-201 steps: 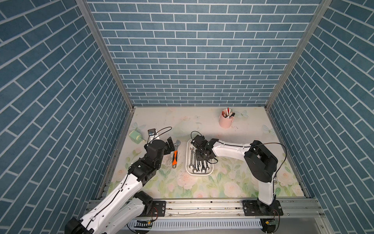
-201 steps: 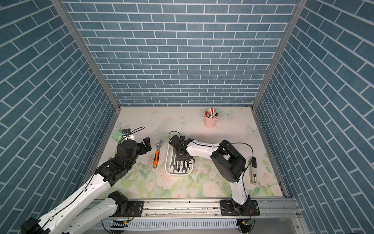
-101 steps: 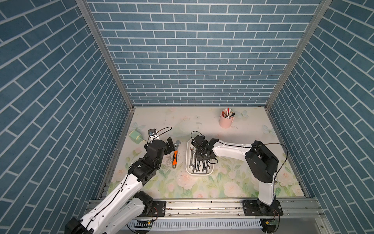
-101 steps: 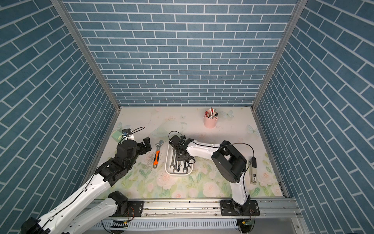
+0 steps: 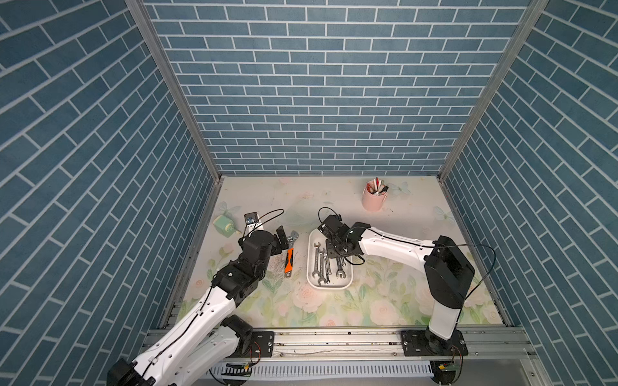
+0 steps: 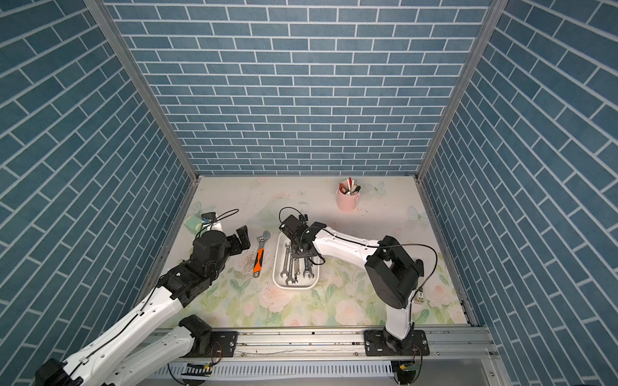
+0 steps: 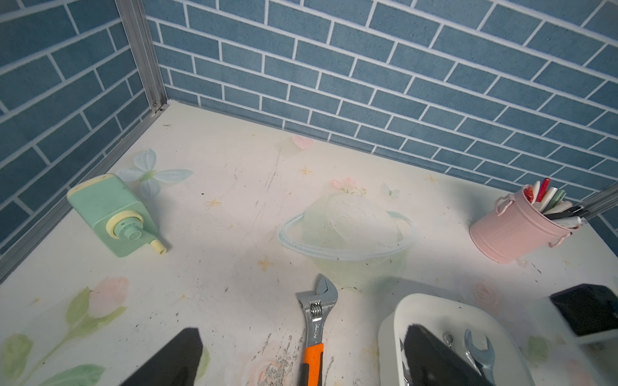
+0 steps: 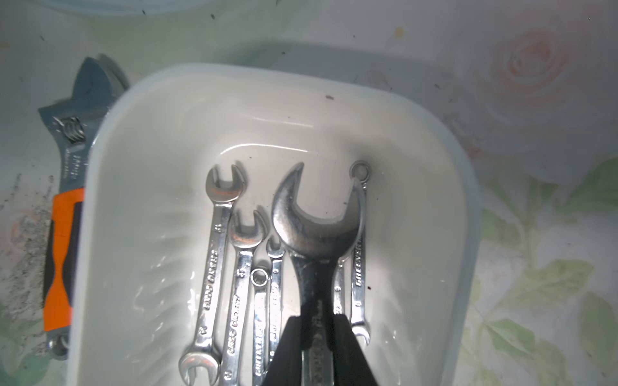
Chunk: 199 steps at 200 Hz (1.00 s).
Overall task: Take out the wrench from the storage box
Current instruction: Pick up the wrench from the storage box, then place the wrench at the center of the board.
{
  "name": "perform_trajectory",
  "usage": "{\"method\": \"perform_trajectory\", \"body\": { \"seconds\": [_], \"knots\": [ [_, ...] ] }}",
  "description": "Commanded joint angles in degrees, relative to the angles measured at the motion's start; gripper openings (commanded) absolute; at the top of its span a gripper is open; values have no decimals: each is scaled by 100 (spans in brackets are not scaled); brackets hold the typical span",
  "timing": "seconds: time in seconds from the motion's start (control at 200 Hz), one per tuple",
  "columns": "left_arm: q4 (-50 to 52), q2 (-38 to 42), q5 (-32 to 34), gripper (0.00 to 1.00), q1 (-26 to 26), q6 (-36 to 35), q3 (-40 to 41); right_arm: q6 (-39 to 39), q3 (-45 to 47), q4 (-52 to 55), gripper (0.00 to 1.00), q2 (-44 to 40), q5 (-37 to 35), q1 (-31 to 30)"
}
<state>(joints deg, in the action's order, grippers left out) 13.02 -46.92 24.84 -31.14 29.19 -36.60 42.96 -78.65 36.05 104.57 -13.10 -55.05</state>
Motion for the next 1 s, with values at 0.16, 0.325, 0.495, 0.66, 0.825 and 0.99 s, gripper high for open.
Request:
{"method": "perform_trajectory", "body": {
  "seconds": [0.16, 0.325, 0.495, 0.66, 0.825, 0.99],
  "knots": [
    [121, 43, 81, 100, 22, 34, 38, -292, -435, 545, 15, -621, -359, 164],
    [126, 42, 82, 100, 22, 32, 37, -391, -393, 742, 15, -950, -464, 406],
    [115, 12, 98, 100, 28, 31, 43, -470, 40, 688, 14, -1431, -452, 825],
    [110, -52, 96, 100, 27, 22, 30, -599, 595, 508, 14, -1790, -379, 1145],
    [117, -123, 88, 100, 28, 43, 12, -655, 1219, 106, 14, -1949, -189, 1410],
    [137, -146, 80, 100, 28, 68, 3, -697, 1694, -373, 14, -1820, 59, 1584]
  ]
}}
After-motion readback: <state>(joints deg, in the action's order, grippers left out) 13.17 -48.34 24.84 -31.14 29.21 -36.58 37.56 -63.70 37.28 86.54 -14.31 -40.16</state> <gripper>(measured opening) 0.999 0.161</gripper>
